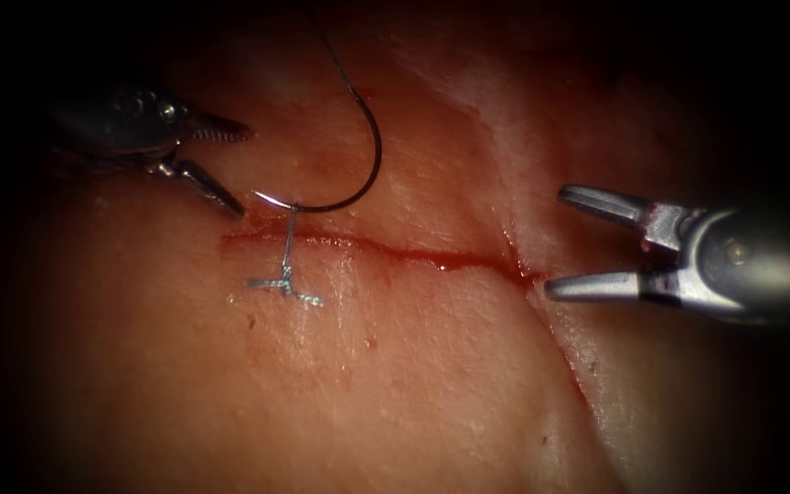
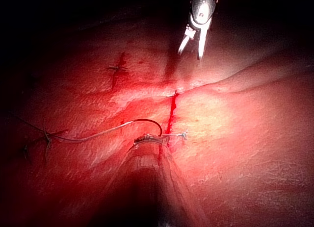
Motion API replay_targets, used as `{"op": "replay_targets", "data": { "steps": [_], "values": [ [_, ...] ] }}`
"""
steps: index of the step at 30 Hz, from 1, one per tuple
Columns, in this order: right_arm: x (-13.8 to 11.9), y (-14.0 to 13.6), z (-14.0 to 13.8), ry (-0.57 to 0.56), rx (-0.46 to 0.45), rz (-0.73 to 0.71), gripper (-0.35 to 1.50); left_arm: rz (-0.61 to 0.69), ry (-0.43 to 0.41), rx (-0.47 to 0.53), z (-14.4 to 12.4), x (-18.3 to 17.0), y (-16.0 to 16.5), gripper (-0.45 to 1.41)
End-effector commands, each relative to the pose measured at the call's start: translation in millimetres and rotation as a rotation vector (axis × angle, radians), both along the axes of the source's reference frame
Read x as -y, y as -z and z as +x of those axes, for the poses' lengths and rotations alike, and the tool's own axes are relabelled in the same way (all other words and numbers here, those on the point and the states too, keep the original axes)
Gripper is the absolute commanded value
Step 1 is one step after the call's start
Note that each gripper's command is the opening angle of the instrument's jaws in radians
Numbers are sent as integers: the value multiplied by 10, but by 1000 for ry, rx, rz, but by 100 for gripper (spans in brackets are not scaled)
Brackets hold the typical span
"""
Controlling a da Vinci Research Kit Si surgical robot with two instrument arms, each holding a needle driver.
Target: Wound Closure
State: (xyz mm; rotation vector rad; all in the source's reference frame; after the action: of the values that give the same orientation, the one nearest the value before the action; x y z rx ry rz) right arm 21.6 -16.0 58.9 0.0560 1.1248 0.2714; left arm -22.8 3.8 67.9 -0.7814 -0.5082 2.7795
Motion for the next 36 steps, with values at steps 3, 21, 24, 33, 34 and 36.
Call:
{"op": "replay_targets", "data": {
  "steps": [3, 21, 24, 33, 34, 36],
  "values": [
    [2, -6, 7, 1, -2, -1, 59, 8, -10, 7, -7, 3, -16, 22],
    [2, -6, 8, -3, -3, -3, 57, 34, -74, -9, -21, 11, -60, -45],
    [3, -6, 8, -10, 3, -6, 52, 4, -58, -29, -21, 12, -55, -45],
    [-9, -10, 27, -132, -6, 211, 50, -104, -51, -69, -20, 13, -24, -45],
    [-11, -12, 30, -150, -14, 262, 50, -130, -61, -60, -20, 13, -19, -45],
    [-16, -15, 33, -180, -27, 347, 50, -212, -97, -27, -20, 12, -8, -45]
  ]
}}
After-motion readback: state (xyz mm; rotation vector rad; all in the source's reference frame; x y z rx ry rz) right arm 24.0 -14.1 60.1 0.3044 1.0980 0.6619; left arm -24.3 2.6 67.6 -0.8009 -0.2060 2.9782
